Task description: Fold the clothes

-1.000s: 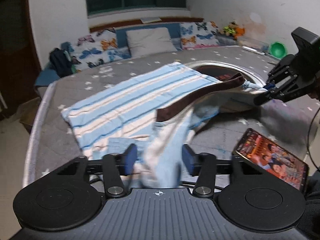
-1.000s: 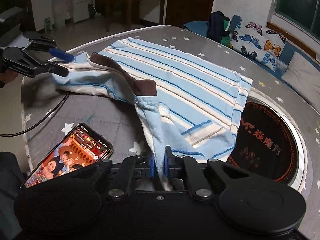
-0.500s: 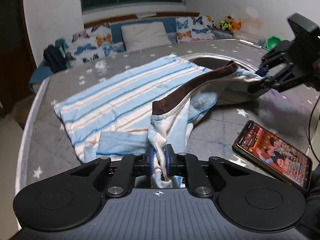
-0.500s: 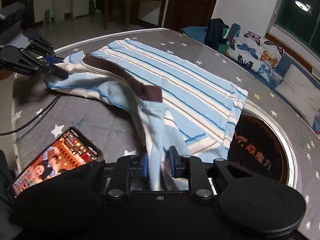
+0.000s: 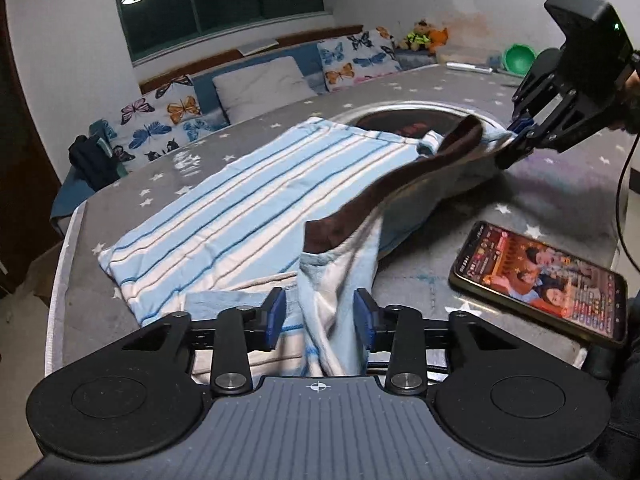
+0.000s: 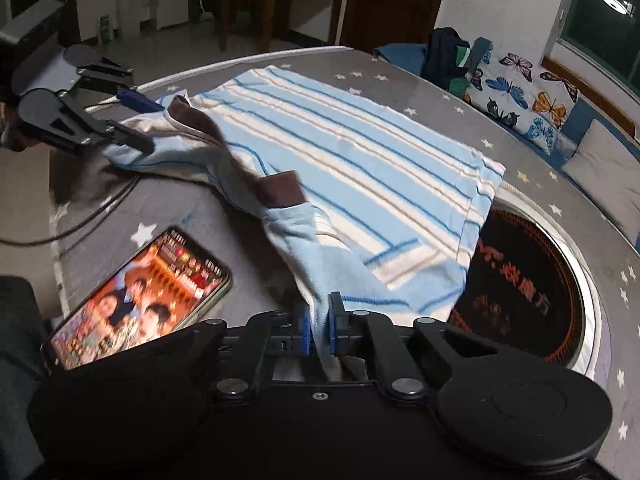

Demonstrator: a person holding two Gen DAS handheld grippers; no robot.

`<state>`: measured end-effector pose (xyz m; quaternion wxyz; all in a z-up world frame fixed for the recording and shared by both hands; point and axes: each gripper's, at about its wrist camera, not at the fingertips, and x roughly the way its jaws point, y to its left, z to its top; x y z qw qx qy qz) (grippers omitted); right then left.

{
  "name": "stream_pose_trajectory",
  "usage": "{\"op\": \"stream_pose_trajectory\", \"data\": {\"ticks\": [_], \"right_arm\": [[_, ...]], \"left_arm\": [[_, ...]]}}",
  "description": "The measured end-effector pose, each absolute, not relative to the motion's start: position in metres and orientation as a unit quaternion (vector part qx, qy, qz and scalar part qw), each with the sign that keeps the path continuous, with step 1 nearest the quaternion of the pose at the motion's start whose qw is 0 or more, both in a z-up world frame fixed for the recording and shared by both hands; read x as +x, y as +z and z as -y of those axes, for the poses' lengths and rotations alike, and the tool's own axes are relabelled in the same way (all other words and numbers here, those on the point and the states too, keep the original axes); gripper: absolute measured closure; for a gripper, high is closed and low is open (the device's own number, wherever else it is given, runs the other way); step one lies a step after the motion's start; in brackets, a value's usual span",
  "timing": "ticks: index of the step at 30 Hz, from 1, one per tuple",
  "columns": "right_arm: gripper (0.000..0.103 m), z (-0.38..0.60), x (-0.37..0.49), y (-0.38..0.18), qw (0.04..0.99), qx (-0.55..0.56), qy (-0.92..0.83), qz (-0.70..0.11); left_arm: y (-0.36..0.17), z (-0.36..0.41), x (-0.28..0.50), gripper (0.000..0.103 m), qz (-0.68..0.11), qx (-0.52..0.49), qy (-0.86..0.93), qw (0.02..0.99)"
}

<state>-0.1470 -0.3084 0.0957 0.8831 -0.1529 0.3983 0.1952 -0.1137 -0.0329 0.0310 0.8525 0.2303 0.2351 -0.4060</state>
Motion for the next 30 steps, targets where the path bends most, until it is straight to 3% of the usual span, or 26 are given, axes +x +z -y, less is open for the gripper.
{"op": "stream_pose_trajectory", "data": {"ticks": [3,11,14,30], "right_arm": [[0.093,0.31,-0.149,0.091,0.883,-0.152,0.193,-0.399],[0.091,0.3,-0.139,0.08,0.884,-0.182,0.19,-0.387],[0.092,0.299,-0.116,0.105,0.898,-0.189,0.169,-0.359],[0.097,0.296,0.008,0.237,0.952,-0.221,0.058,-0.203]], "left_arm": [[0.032,0.032,-0.124,0.093,-0.209,0.242,-0.403,0.857],[0.031,0.03,-0.14,0.094,-0.177,0.254,-0.399,0.863],[0.026,0.029,-0.134,0.092,-0.203,0.242,-0.397,0.862],[0.14,0.064,0.015,0.097,-0.148,0.207,-0.243,0.936]]}}
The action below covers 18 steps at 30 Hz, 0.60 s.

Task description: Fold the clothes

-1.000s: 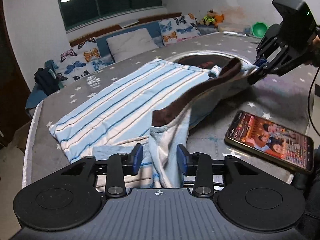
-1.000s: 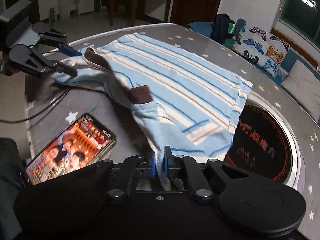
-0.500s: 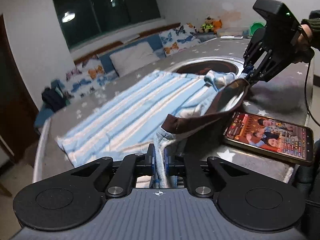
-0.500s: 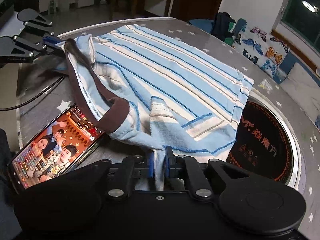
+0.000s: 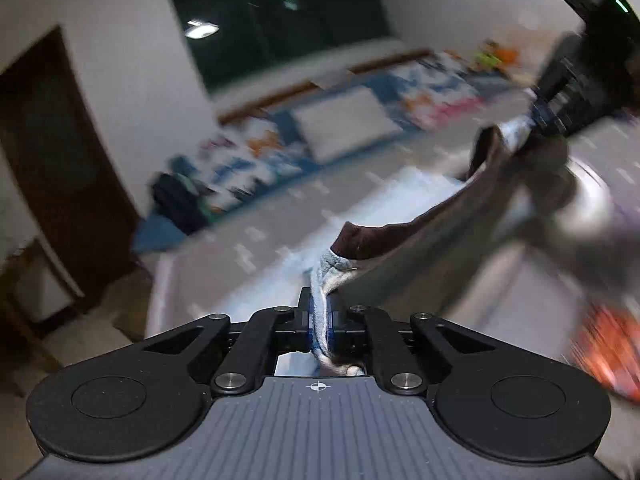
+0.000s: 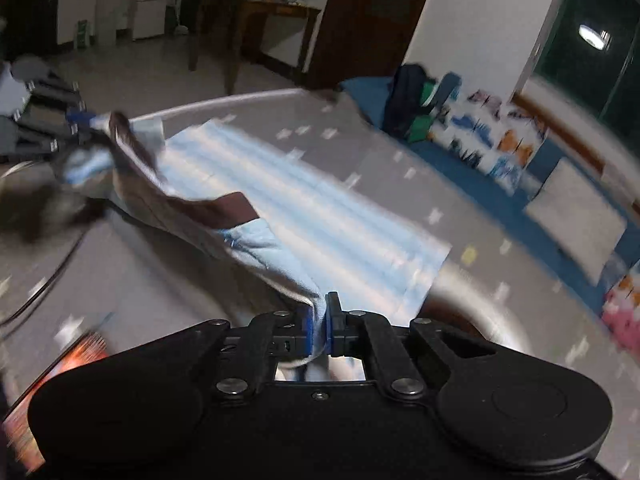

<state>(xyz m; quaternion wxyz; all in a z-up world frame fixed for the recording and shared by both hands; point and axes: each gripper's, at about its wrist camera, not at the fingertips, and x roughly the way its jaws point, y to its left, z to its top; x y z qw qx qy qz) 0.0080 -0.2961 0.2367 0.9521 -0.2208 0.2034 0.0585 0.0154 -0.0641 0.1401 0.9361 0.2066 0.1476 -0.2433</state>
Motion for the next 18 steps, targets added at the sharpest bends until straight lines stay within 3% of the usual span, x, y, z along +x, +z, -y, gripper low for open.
{"op": "stream_pose_trajectory", "data": {"ticks": [5,11,15,18], "right_arm": [[0.097,0.295,0.047,0.278,0.961,-0.229,0.023,-0.153],[0.097,0.291,0.079,0.335,0.97,-0.232,-0.022,-0.069],[0.097,0.284,0.055,0.359,0.975,-0.223,-0.022,-0.01],[0.097,0.286,0.036,0.338,0.975,-0.219,0.001,-0.038]], "left_arm": [[0.192,0.077,0.068,0.097,-0.116,0.18,-0.185,0.959],[0.307,0.083,0.091,0.097,0.015,0.107,-0.112,0.988],[0.324,0.079,0.067,0.097,0.059,0.111,-0.108,0.986],[0.302,0.073,0.045,0.097,0.051,0.136,-0.121,0.982]]}}
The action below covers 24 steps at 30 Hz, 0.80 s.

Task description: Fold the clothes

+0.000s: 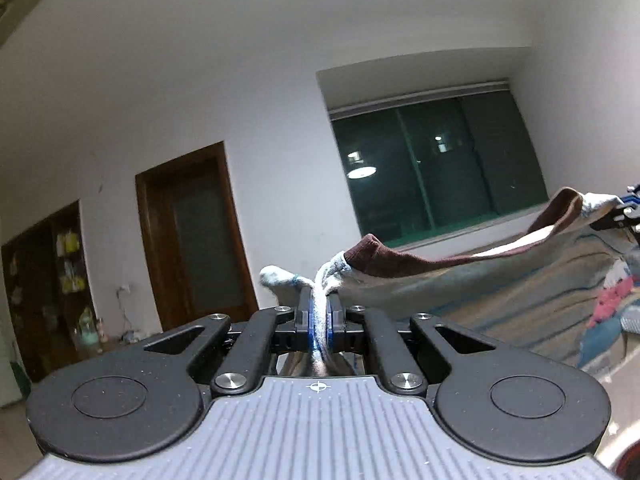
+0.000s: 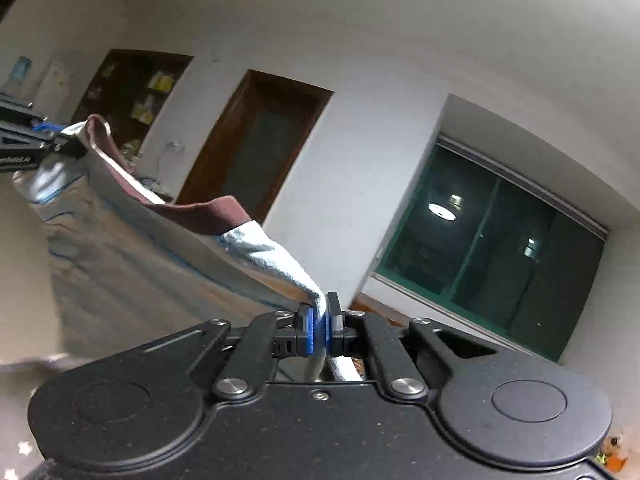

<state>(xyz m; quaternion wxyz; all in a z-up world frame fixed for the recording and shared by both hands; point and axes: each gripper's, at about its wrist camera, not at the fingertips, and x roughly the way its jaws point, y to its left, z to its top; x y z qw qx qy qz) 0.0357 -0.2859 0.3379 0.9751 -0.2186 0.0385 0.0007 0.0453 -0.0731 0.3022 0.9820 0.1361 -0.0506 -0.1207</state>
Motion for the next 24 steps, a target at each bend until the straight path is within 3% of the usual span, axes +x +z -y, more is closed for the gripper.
{"op": "stream_pose_trajectory", "data": {"ticks": [8,14,17,24], "right_arm": [[0.097,0.3,-0.017,0.271,0.968,-0.195,0.065,-0.143],[0.097,0.31,-0.056,0.22,0.953,-0.175,0.113,-0.22],[0.092,0.315,-0.076,0.195,0.942,-0.165,0.137,-0.258],[0.078,0.327,-0.122,0.136,0.909,-0.139,0.19,-0.344]], "left_arm": [[0.157,0.051,-0.031,0.097,-0.076,0.219,-0.188,0.954],[0.127,0.027,-0.055,0.096,-0.143,0.236,-0.22,0.936],[0.114,0.015,-0.066,0.092,-0.175,0.244,-0.235,0.924],[0.083,-0.012,-0.092,0.072,-0.248,0.261,-0.269,0.893]]}}
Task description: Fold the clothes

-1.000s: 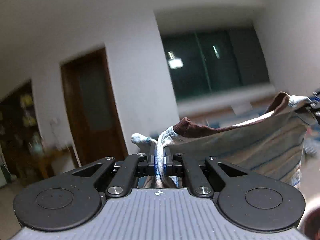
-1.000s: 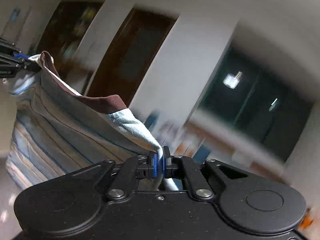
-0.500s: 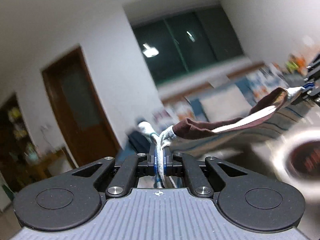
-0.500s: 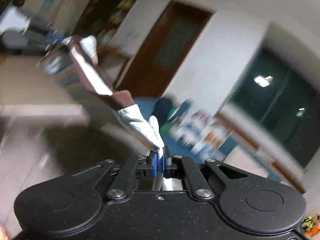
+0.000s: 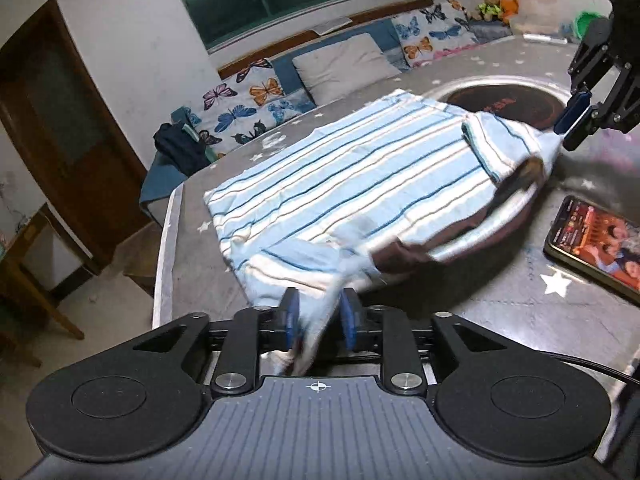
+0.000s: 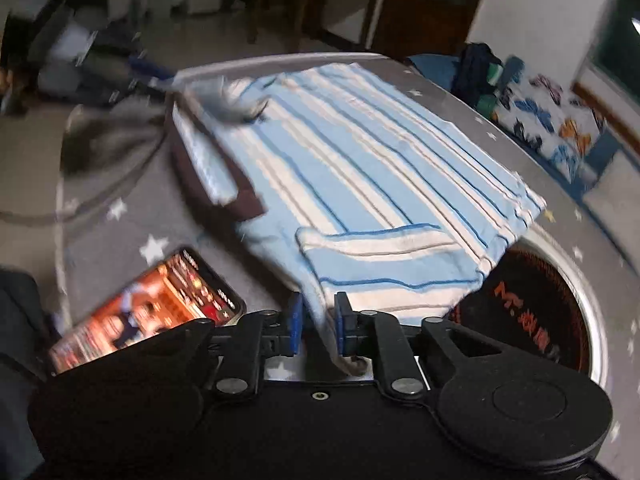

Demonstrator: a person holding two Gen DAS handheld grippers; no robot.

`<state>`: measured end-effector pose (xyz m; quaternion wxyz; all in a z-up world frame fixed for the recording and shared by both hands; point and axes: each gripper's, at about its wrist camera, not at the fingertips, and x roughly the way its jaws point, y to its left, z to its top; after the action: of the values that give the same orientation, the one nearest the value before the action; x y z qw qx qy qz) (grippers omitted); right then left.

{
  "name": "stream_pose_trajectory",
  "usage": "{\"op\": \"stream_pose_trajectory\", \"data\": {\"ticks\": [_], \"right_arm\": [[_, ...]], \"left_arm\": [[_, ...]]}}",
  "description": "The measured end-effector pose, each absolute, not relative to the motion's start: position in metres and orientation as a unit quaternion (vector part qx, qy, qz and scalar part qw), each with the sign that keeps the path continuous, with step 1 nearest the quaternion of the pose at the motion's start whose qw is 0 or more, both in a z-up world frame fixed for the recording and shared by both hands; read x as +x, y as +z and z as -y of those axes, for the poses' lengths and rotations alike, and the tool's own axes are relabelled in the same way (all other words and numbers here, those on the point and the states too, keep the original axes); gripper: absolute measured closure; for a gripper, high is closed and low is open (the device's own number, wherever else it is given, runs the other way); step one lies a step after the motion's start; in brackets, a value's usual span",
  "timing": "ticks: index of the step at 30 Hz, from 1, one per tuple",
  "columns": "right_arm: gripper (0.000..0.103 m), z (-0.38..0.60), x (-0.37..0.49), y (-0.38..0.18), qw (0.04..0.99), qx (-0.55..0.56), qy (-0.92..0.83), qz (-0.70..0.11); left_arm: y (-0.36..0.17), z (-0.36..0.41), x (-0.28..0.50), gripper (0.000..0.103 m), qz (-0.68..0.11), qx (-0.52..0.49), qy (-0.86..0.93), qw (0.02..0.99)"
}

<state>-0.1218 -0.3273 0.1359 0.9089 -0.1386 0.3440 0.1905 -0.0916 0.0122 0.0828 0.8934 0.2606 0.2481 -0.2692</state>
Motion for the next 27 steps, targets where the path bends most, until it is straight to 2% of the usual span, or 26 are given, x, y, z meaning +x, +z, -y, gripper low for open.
{"op": "stream_pose_trajectory", "data": {"ticks": [4,9,17,22,27], "right_arm": [[0.078,0.33,-0.143,0.103,0.887,-0.125,0.219,-0.388],[0.078,0.274,-0.094,0.077,0.879,-0.131,0.23,-0.397],[0.078,0.266,-0.082,0.056,0.879,-0.132,0.222,-0.4],[0.091,0.27,-0.089,0.059,0.889,-0.12,0.208,-0.389],[0.095,0.277,-0.097,0.065,0.903,-0.113,0.189,-0.368]], "left_arm": [[0.079,-0.01,-0.095,0.067,-0.248,0.252,-0.265,0.897],[0.064,0.007,-0.097,0.067,-0.249,0.259,-0.283,0.889],[0.034,0.034,-0.083,0.067,-0.274,0.269,-0.317,0.867],[0.024,0.038,-0.082,0.067,-0.279,0.272,-0.323,0.862],[0.02,0.039,-0.081,0.063,-0.284,0.264,-0.328,0.861]]}}
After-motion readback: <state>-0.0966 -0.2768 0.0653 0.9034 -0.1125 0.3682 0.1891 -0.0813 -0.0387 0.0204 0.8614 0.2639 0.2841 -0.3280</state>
